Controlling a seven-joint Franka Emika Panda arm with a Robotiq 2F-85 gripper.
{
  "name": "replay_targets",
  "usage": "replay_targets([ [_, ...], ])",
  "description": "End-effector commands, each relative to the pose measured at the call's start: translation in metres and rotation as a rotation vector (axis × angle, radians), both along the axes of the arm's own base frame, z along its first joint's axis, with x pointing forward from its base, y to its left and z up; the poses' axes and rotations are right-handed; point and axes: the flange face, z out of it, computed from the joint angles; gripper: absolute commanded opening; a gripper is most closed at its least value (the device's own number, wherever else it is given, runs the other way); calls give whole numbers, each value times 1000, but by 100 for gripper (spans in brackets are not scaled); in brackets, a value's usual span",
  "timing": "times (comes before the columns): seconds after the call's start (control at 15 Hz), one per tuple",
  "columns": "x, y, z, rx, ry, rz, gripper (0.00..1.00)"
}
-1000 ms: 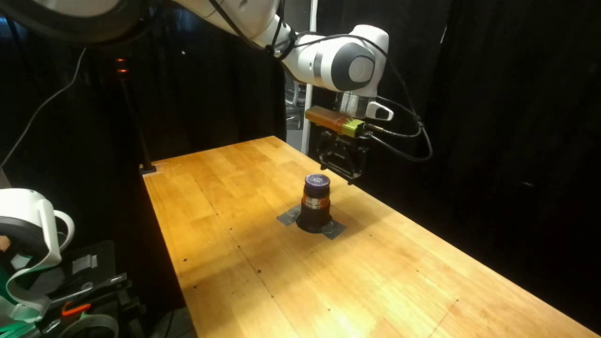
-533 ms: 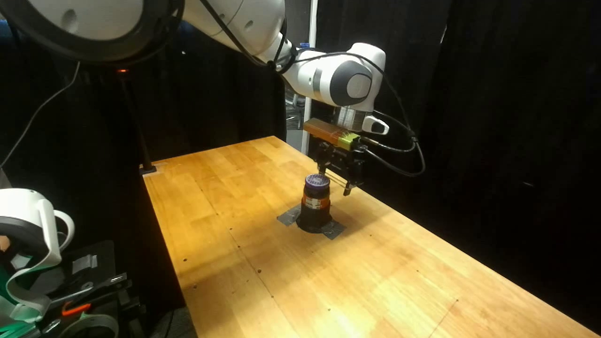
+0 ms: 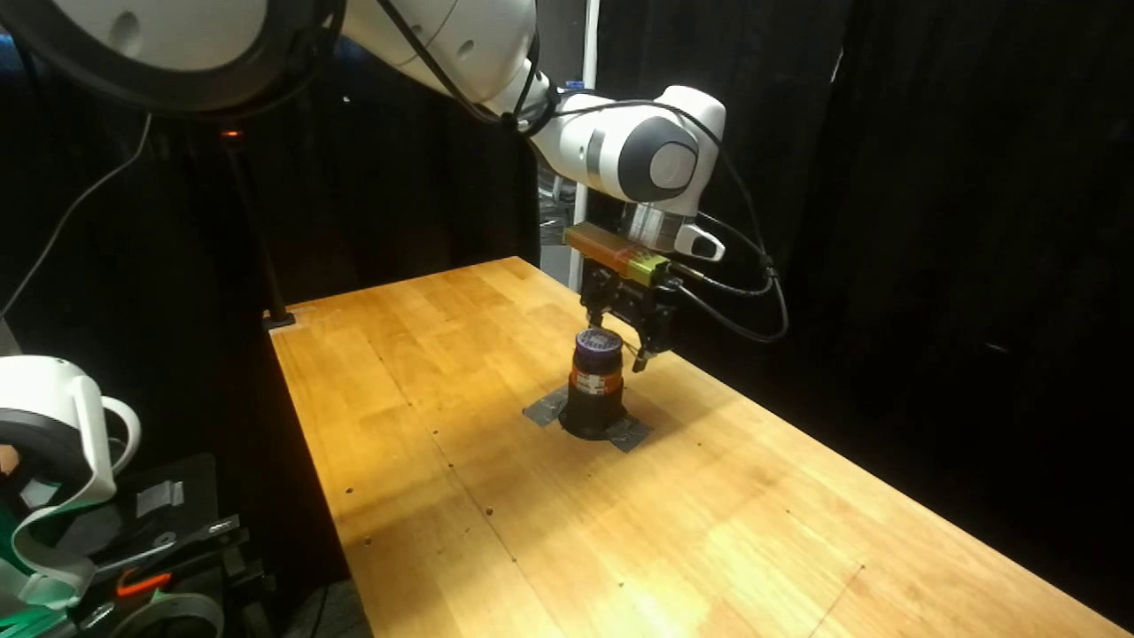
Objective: Put the rubber band on the cup
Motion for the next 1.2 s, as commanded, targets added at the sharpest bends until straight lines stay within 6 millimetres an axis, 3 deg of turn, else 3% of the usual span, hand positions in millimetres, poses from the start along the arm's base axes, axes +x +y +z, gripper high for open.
replay_targets([
  [0.0,-19,-5,15,47,48,3,100],
  [0.27,-35,-16,18,73,78,-13,100],
  [0.47,-44,-25,9,91,106,-28,100],
  [1.13,-72,-31,-7,32,34,-48,100],
])
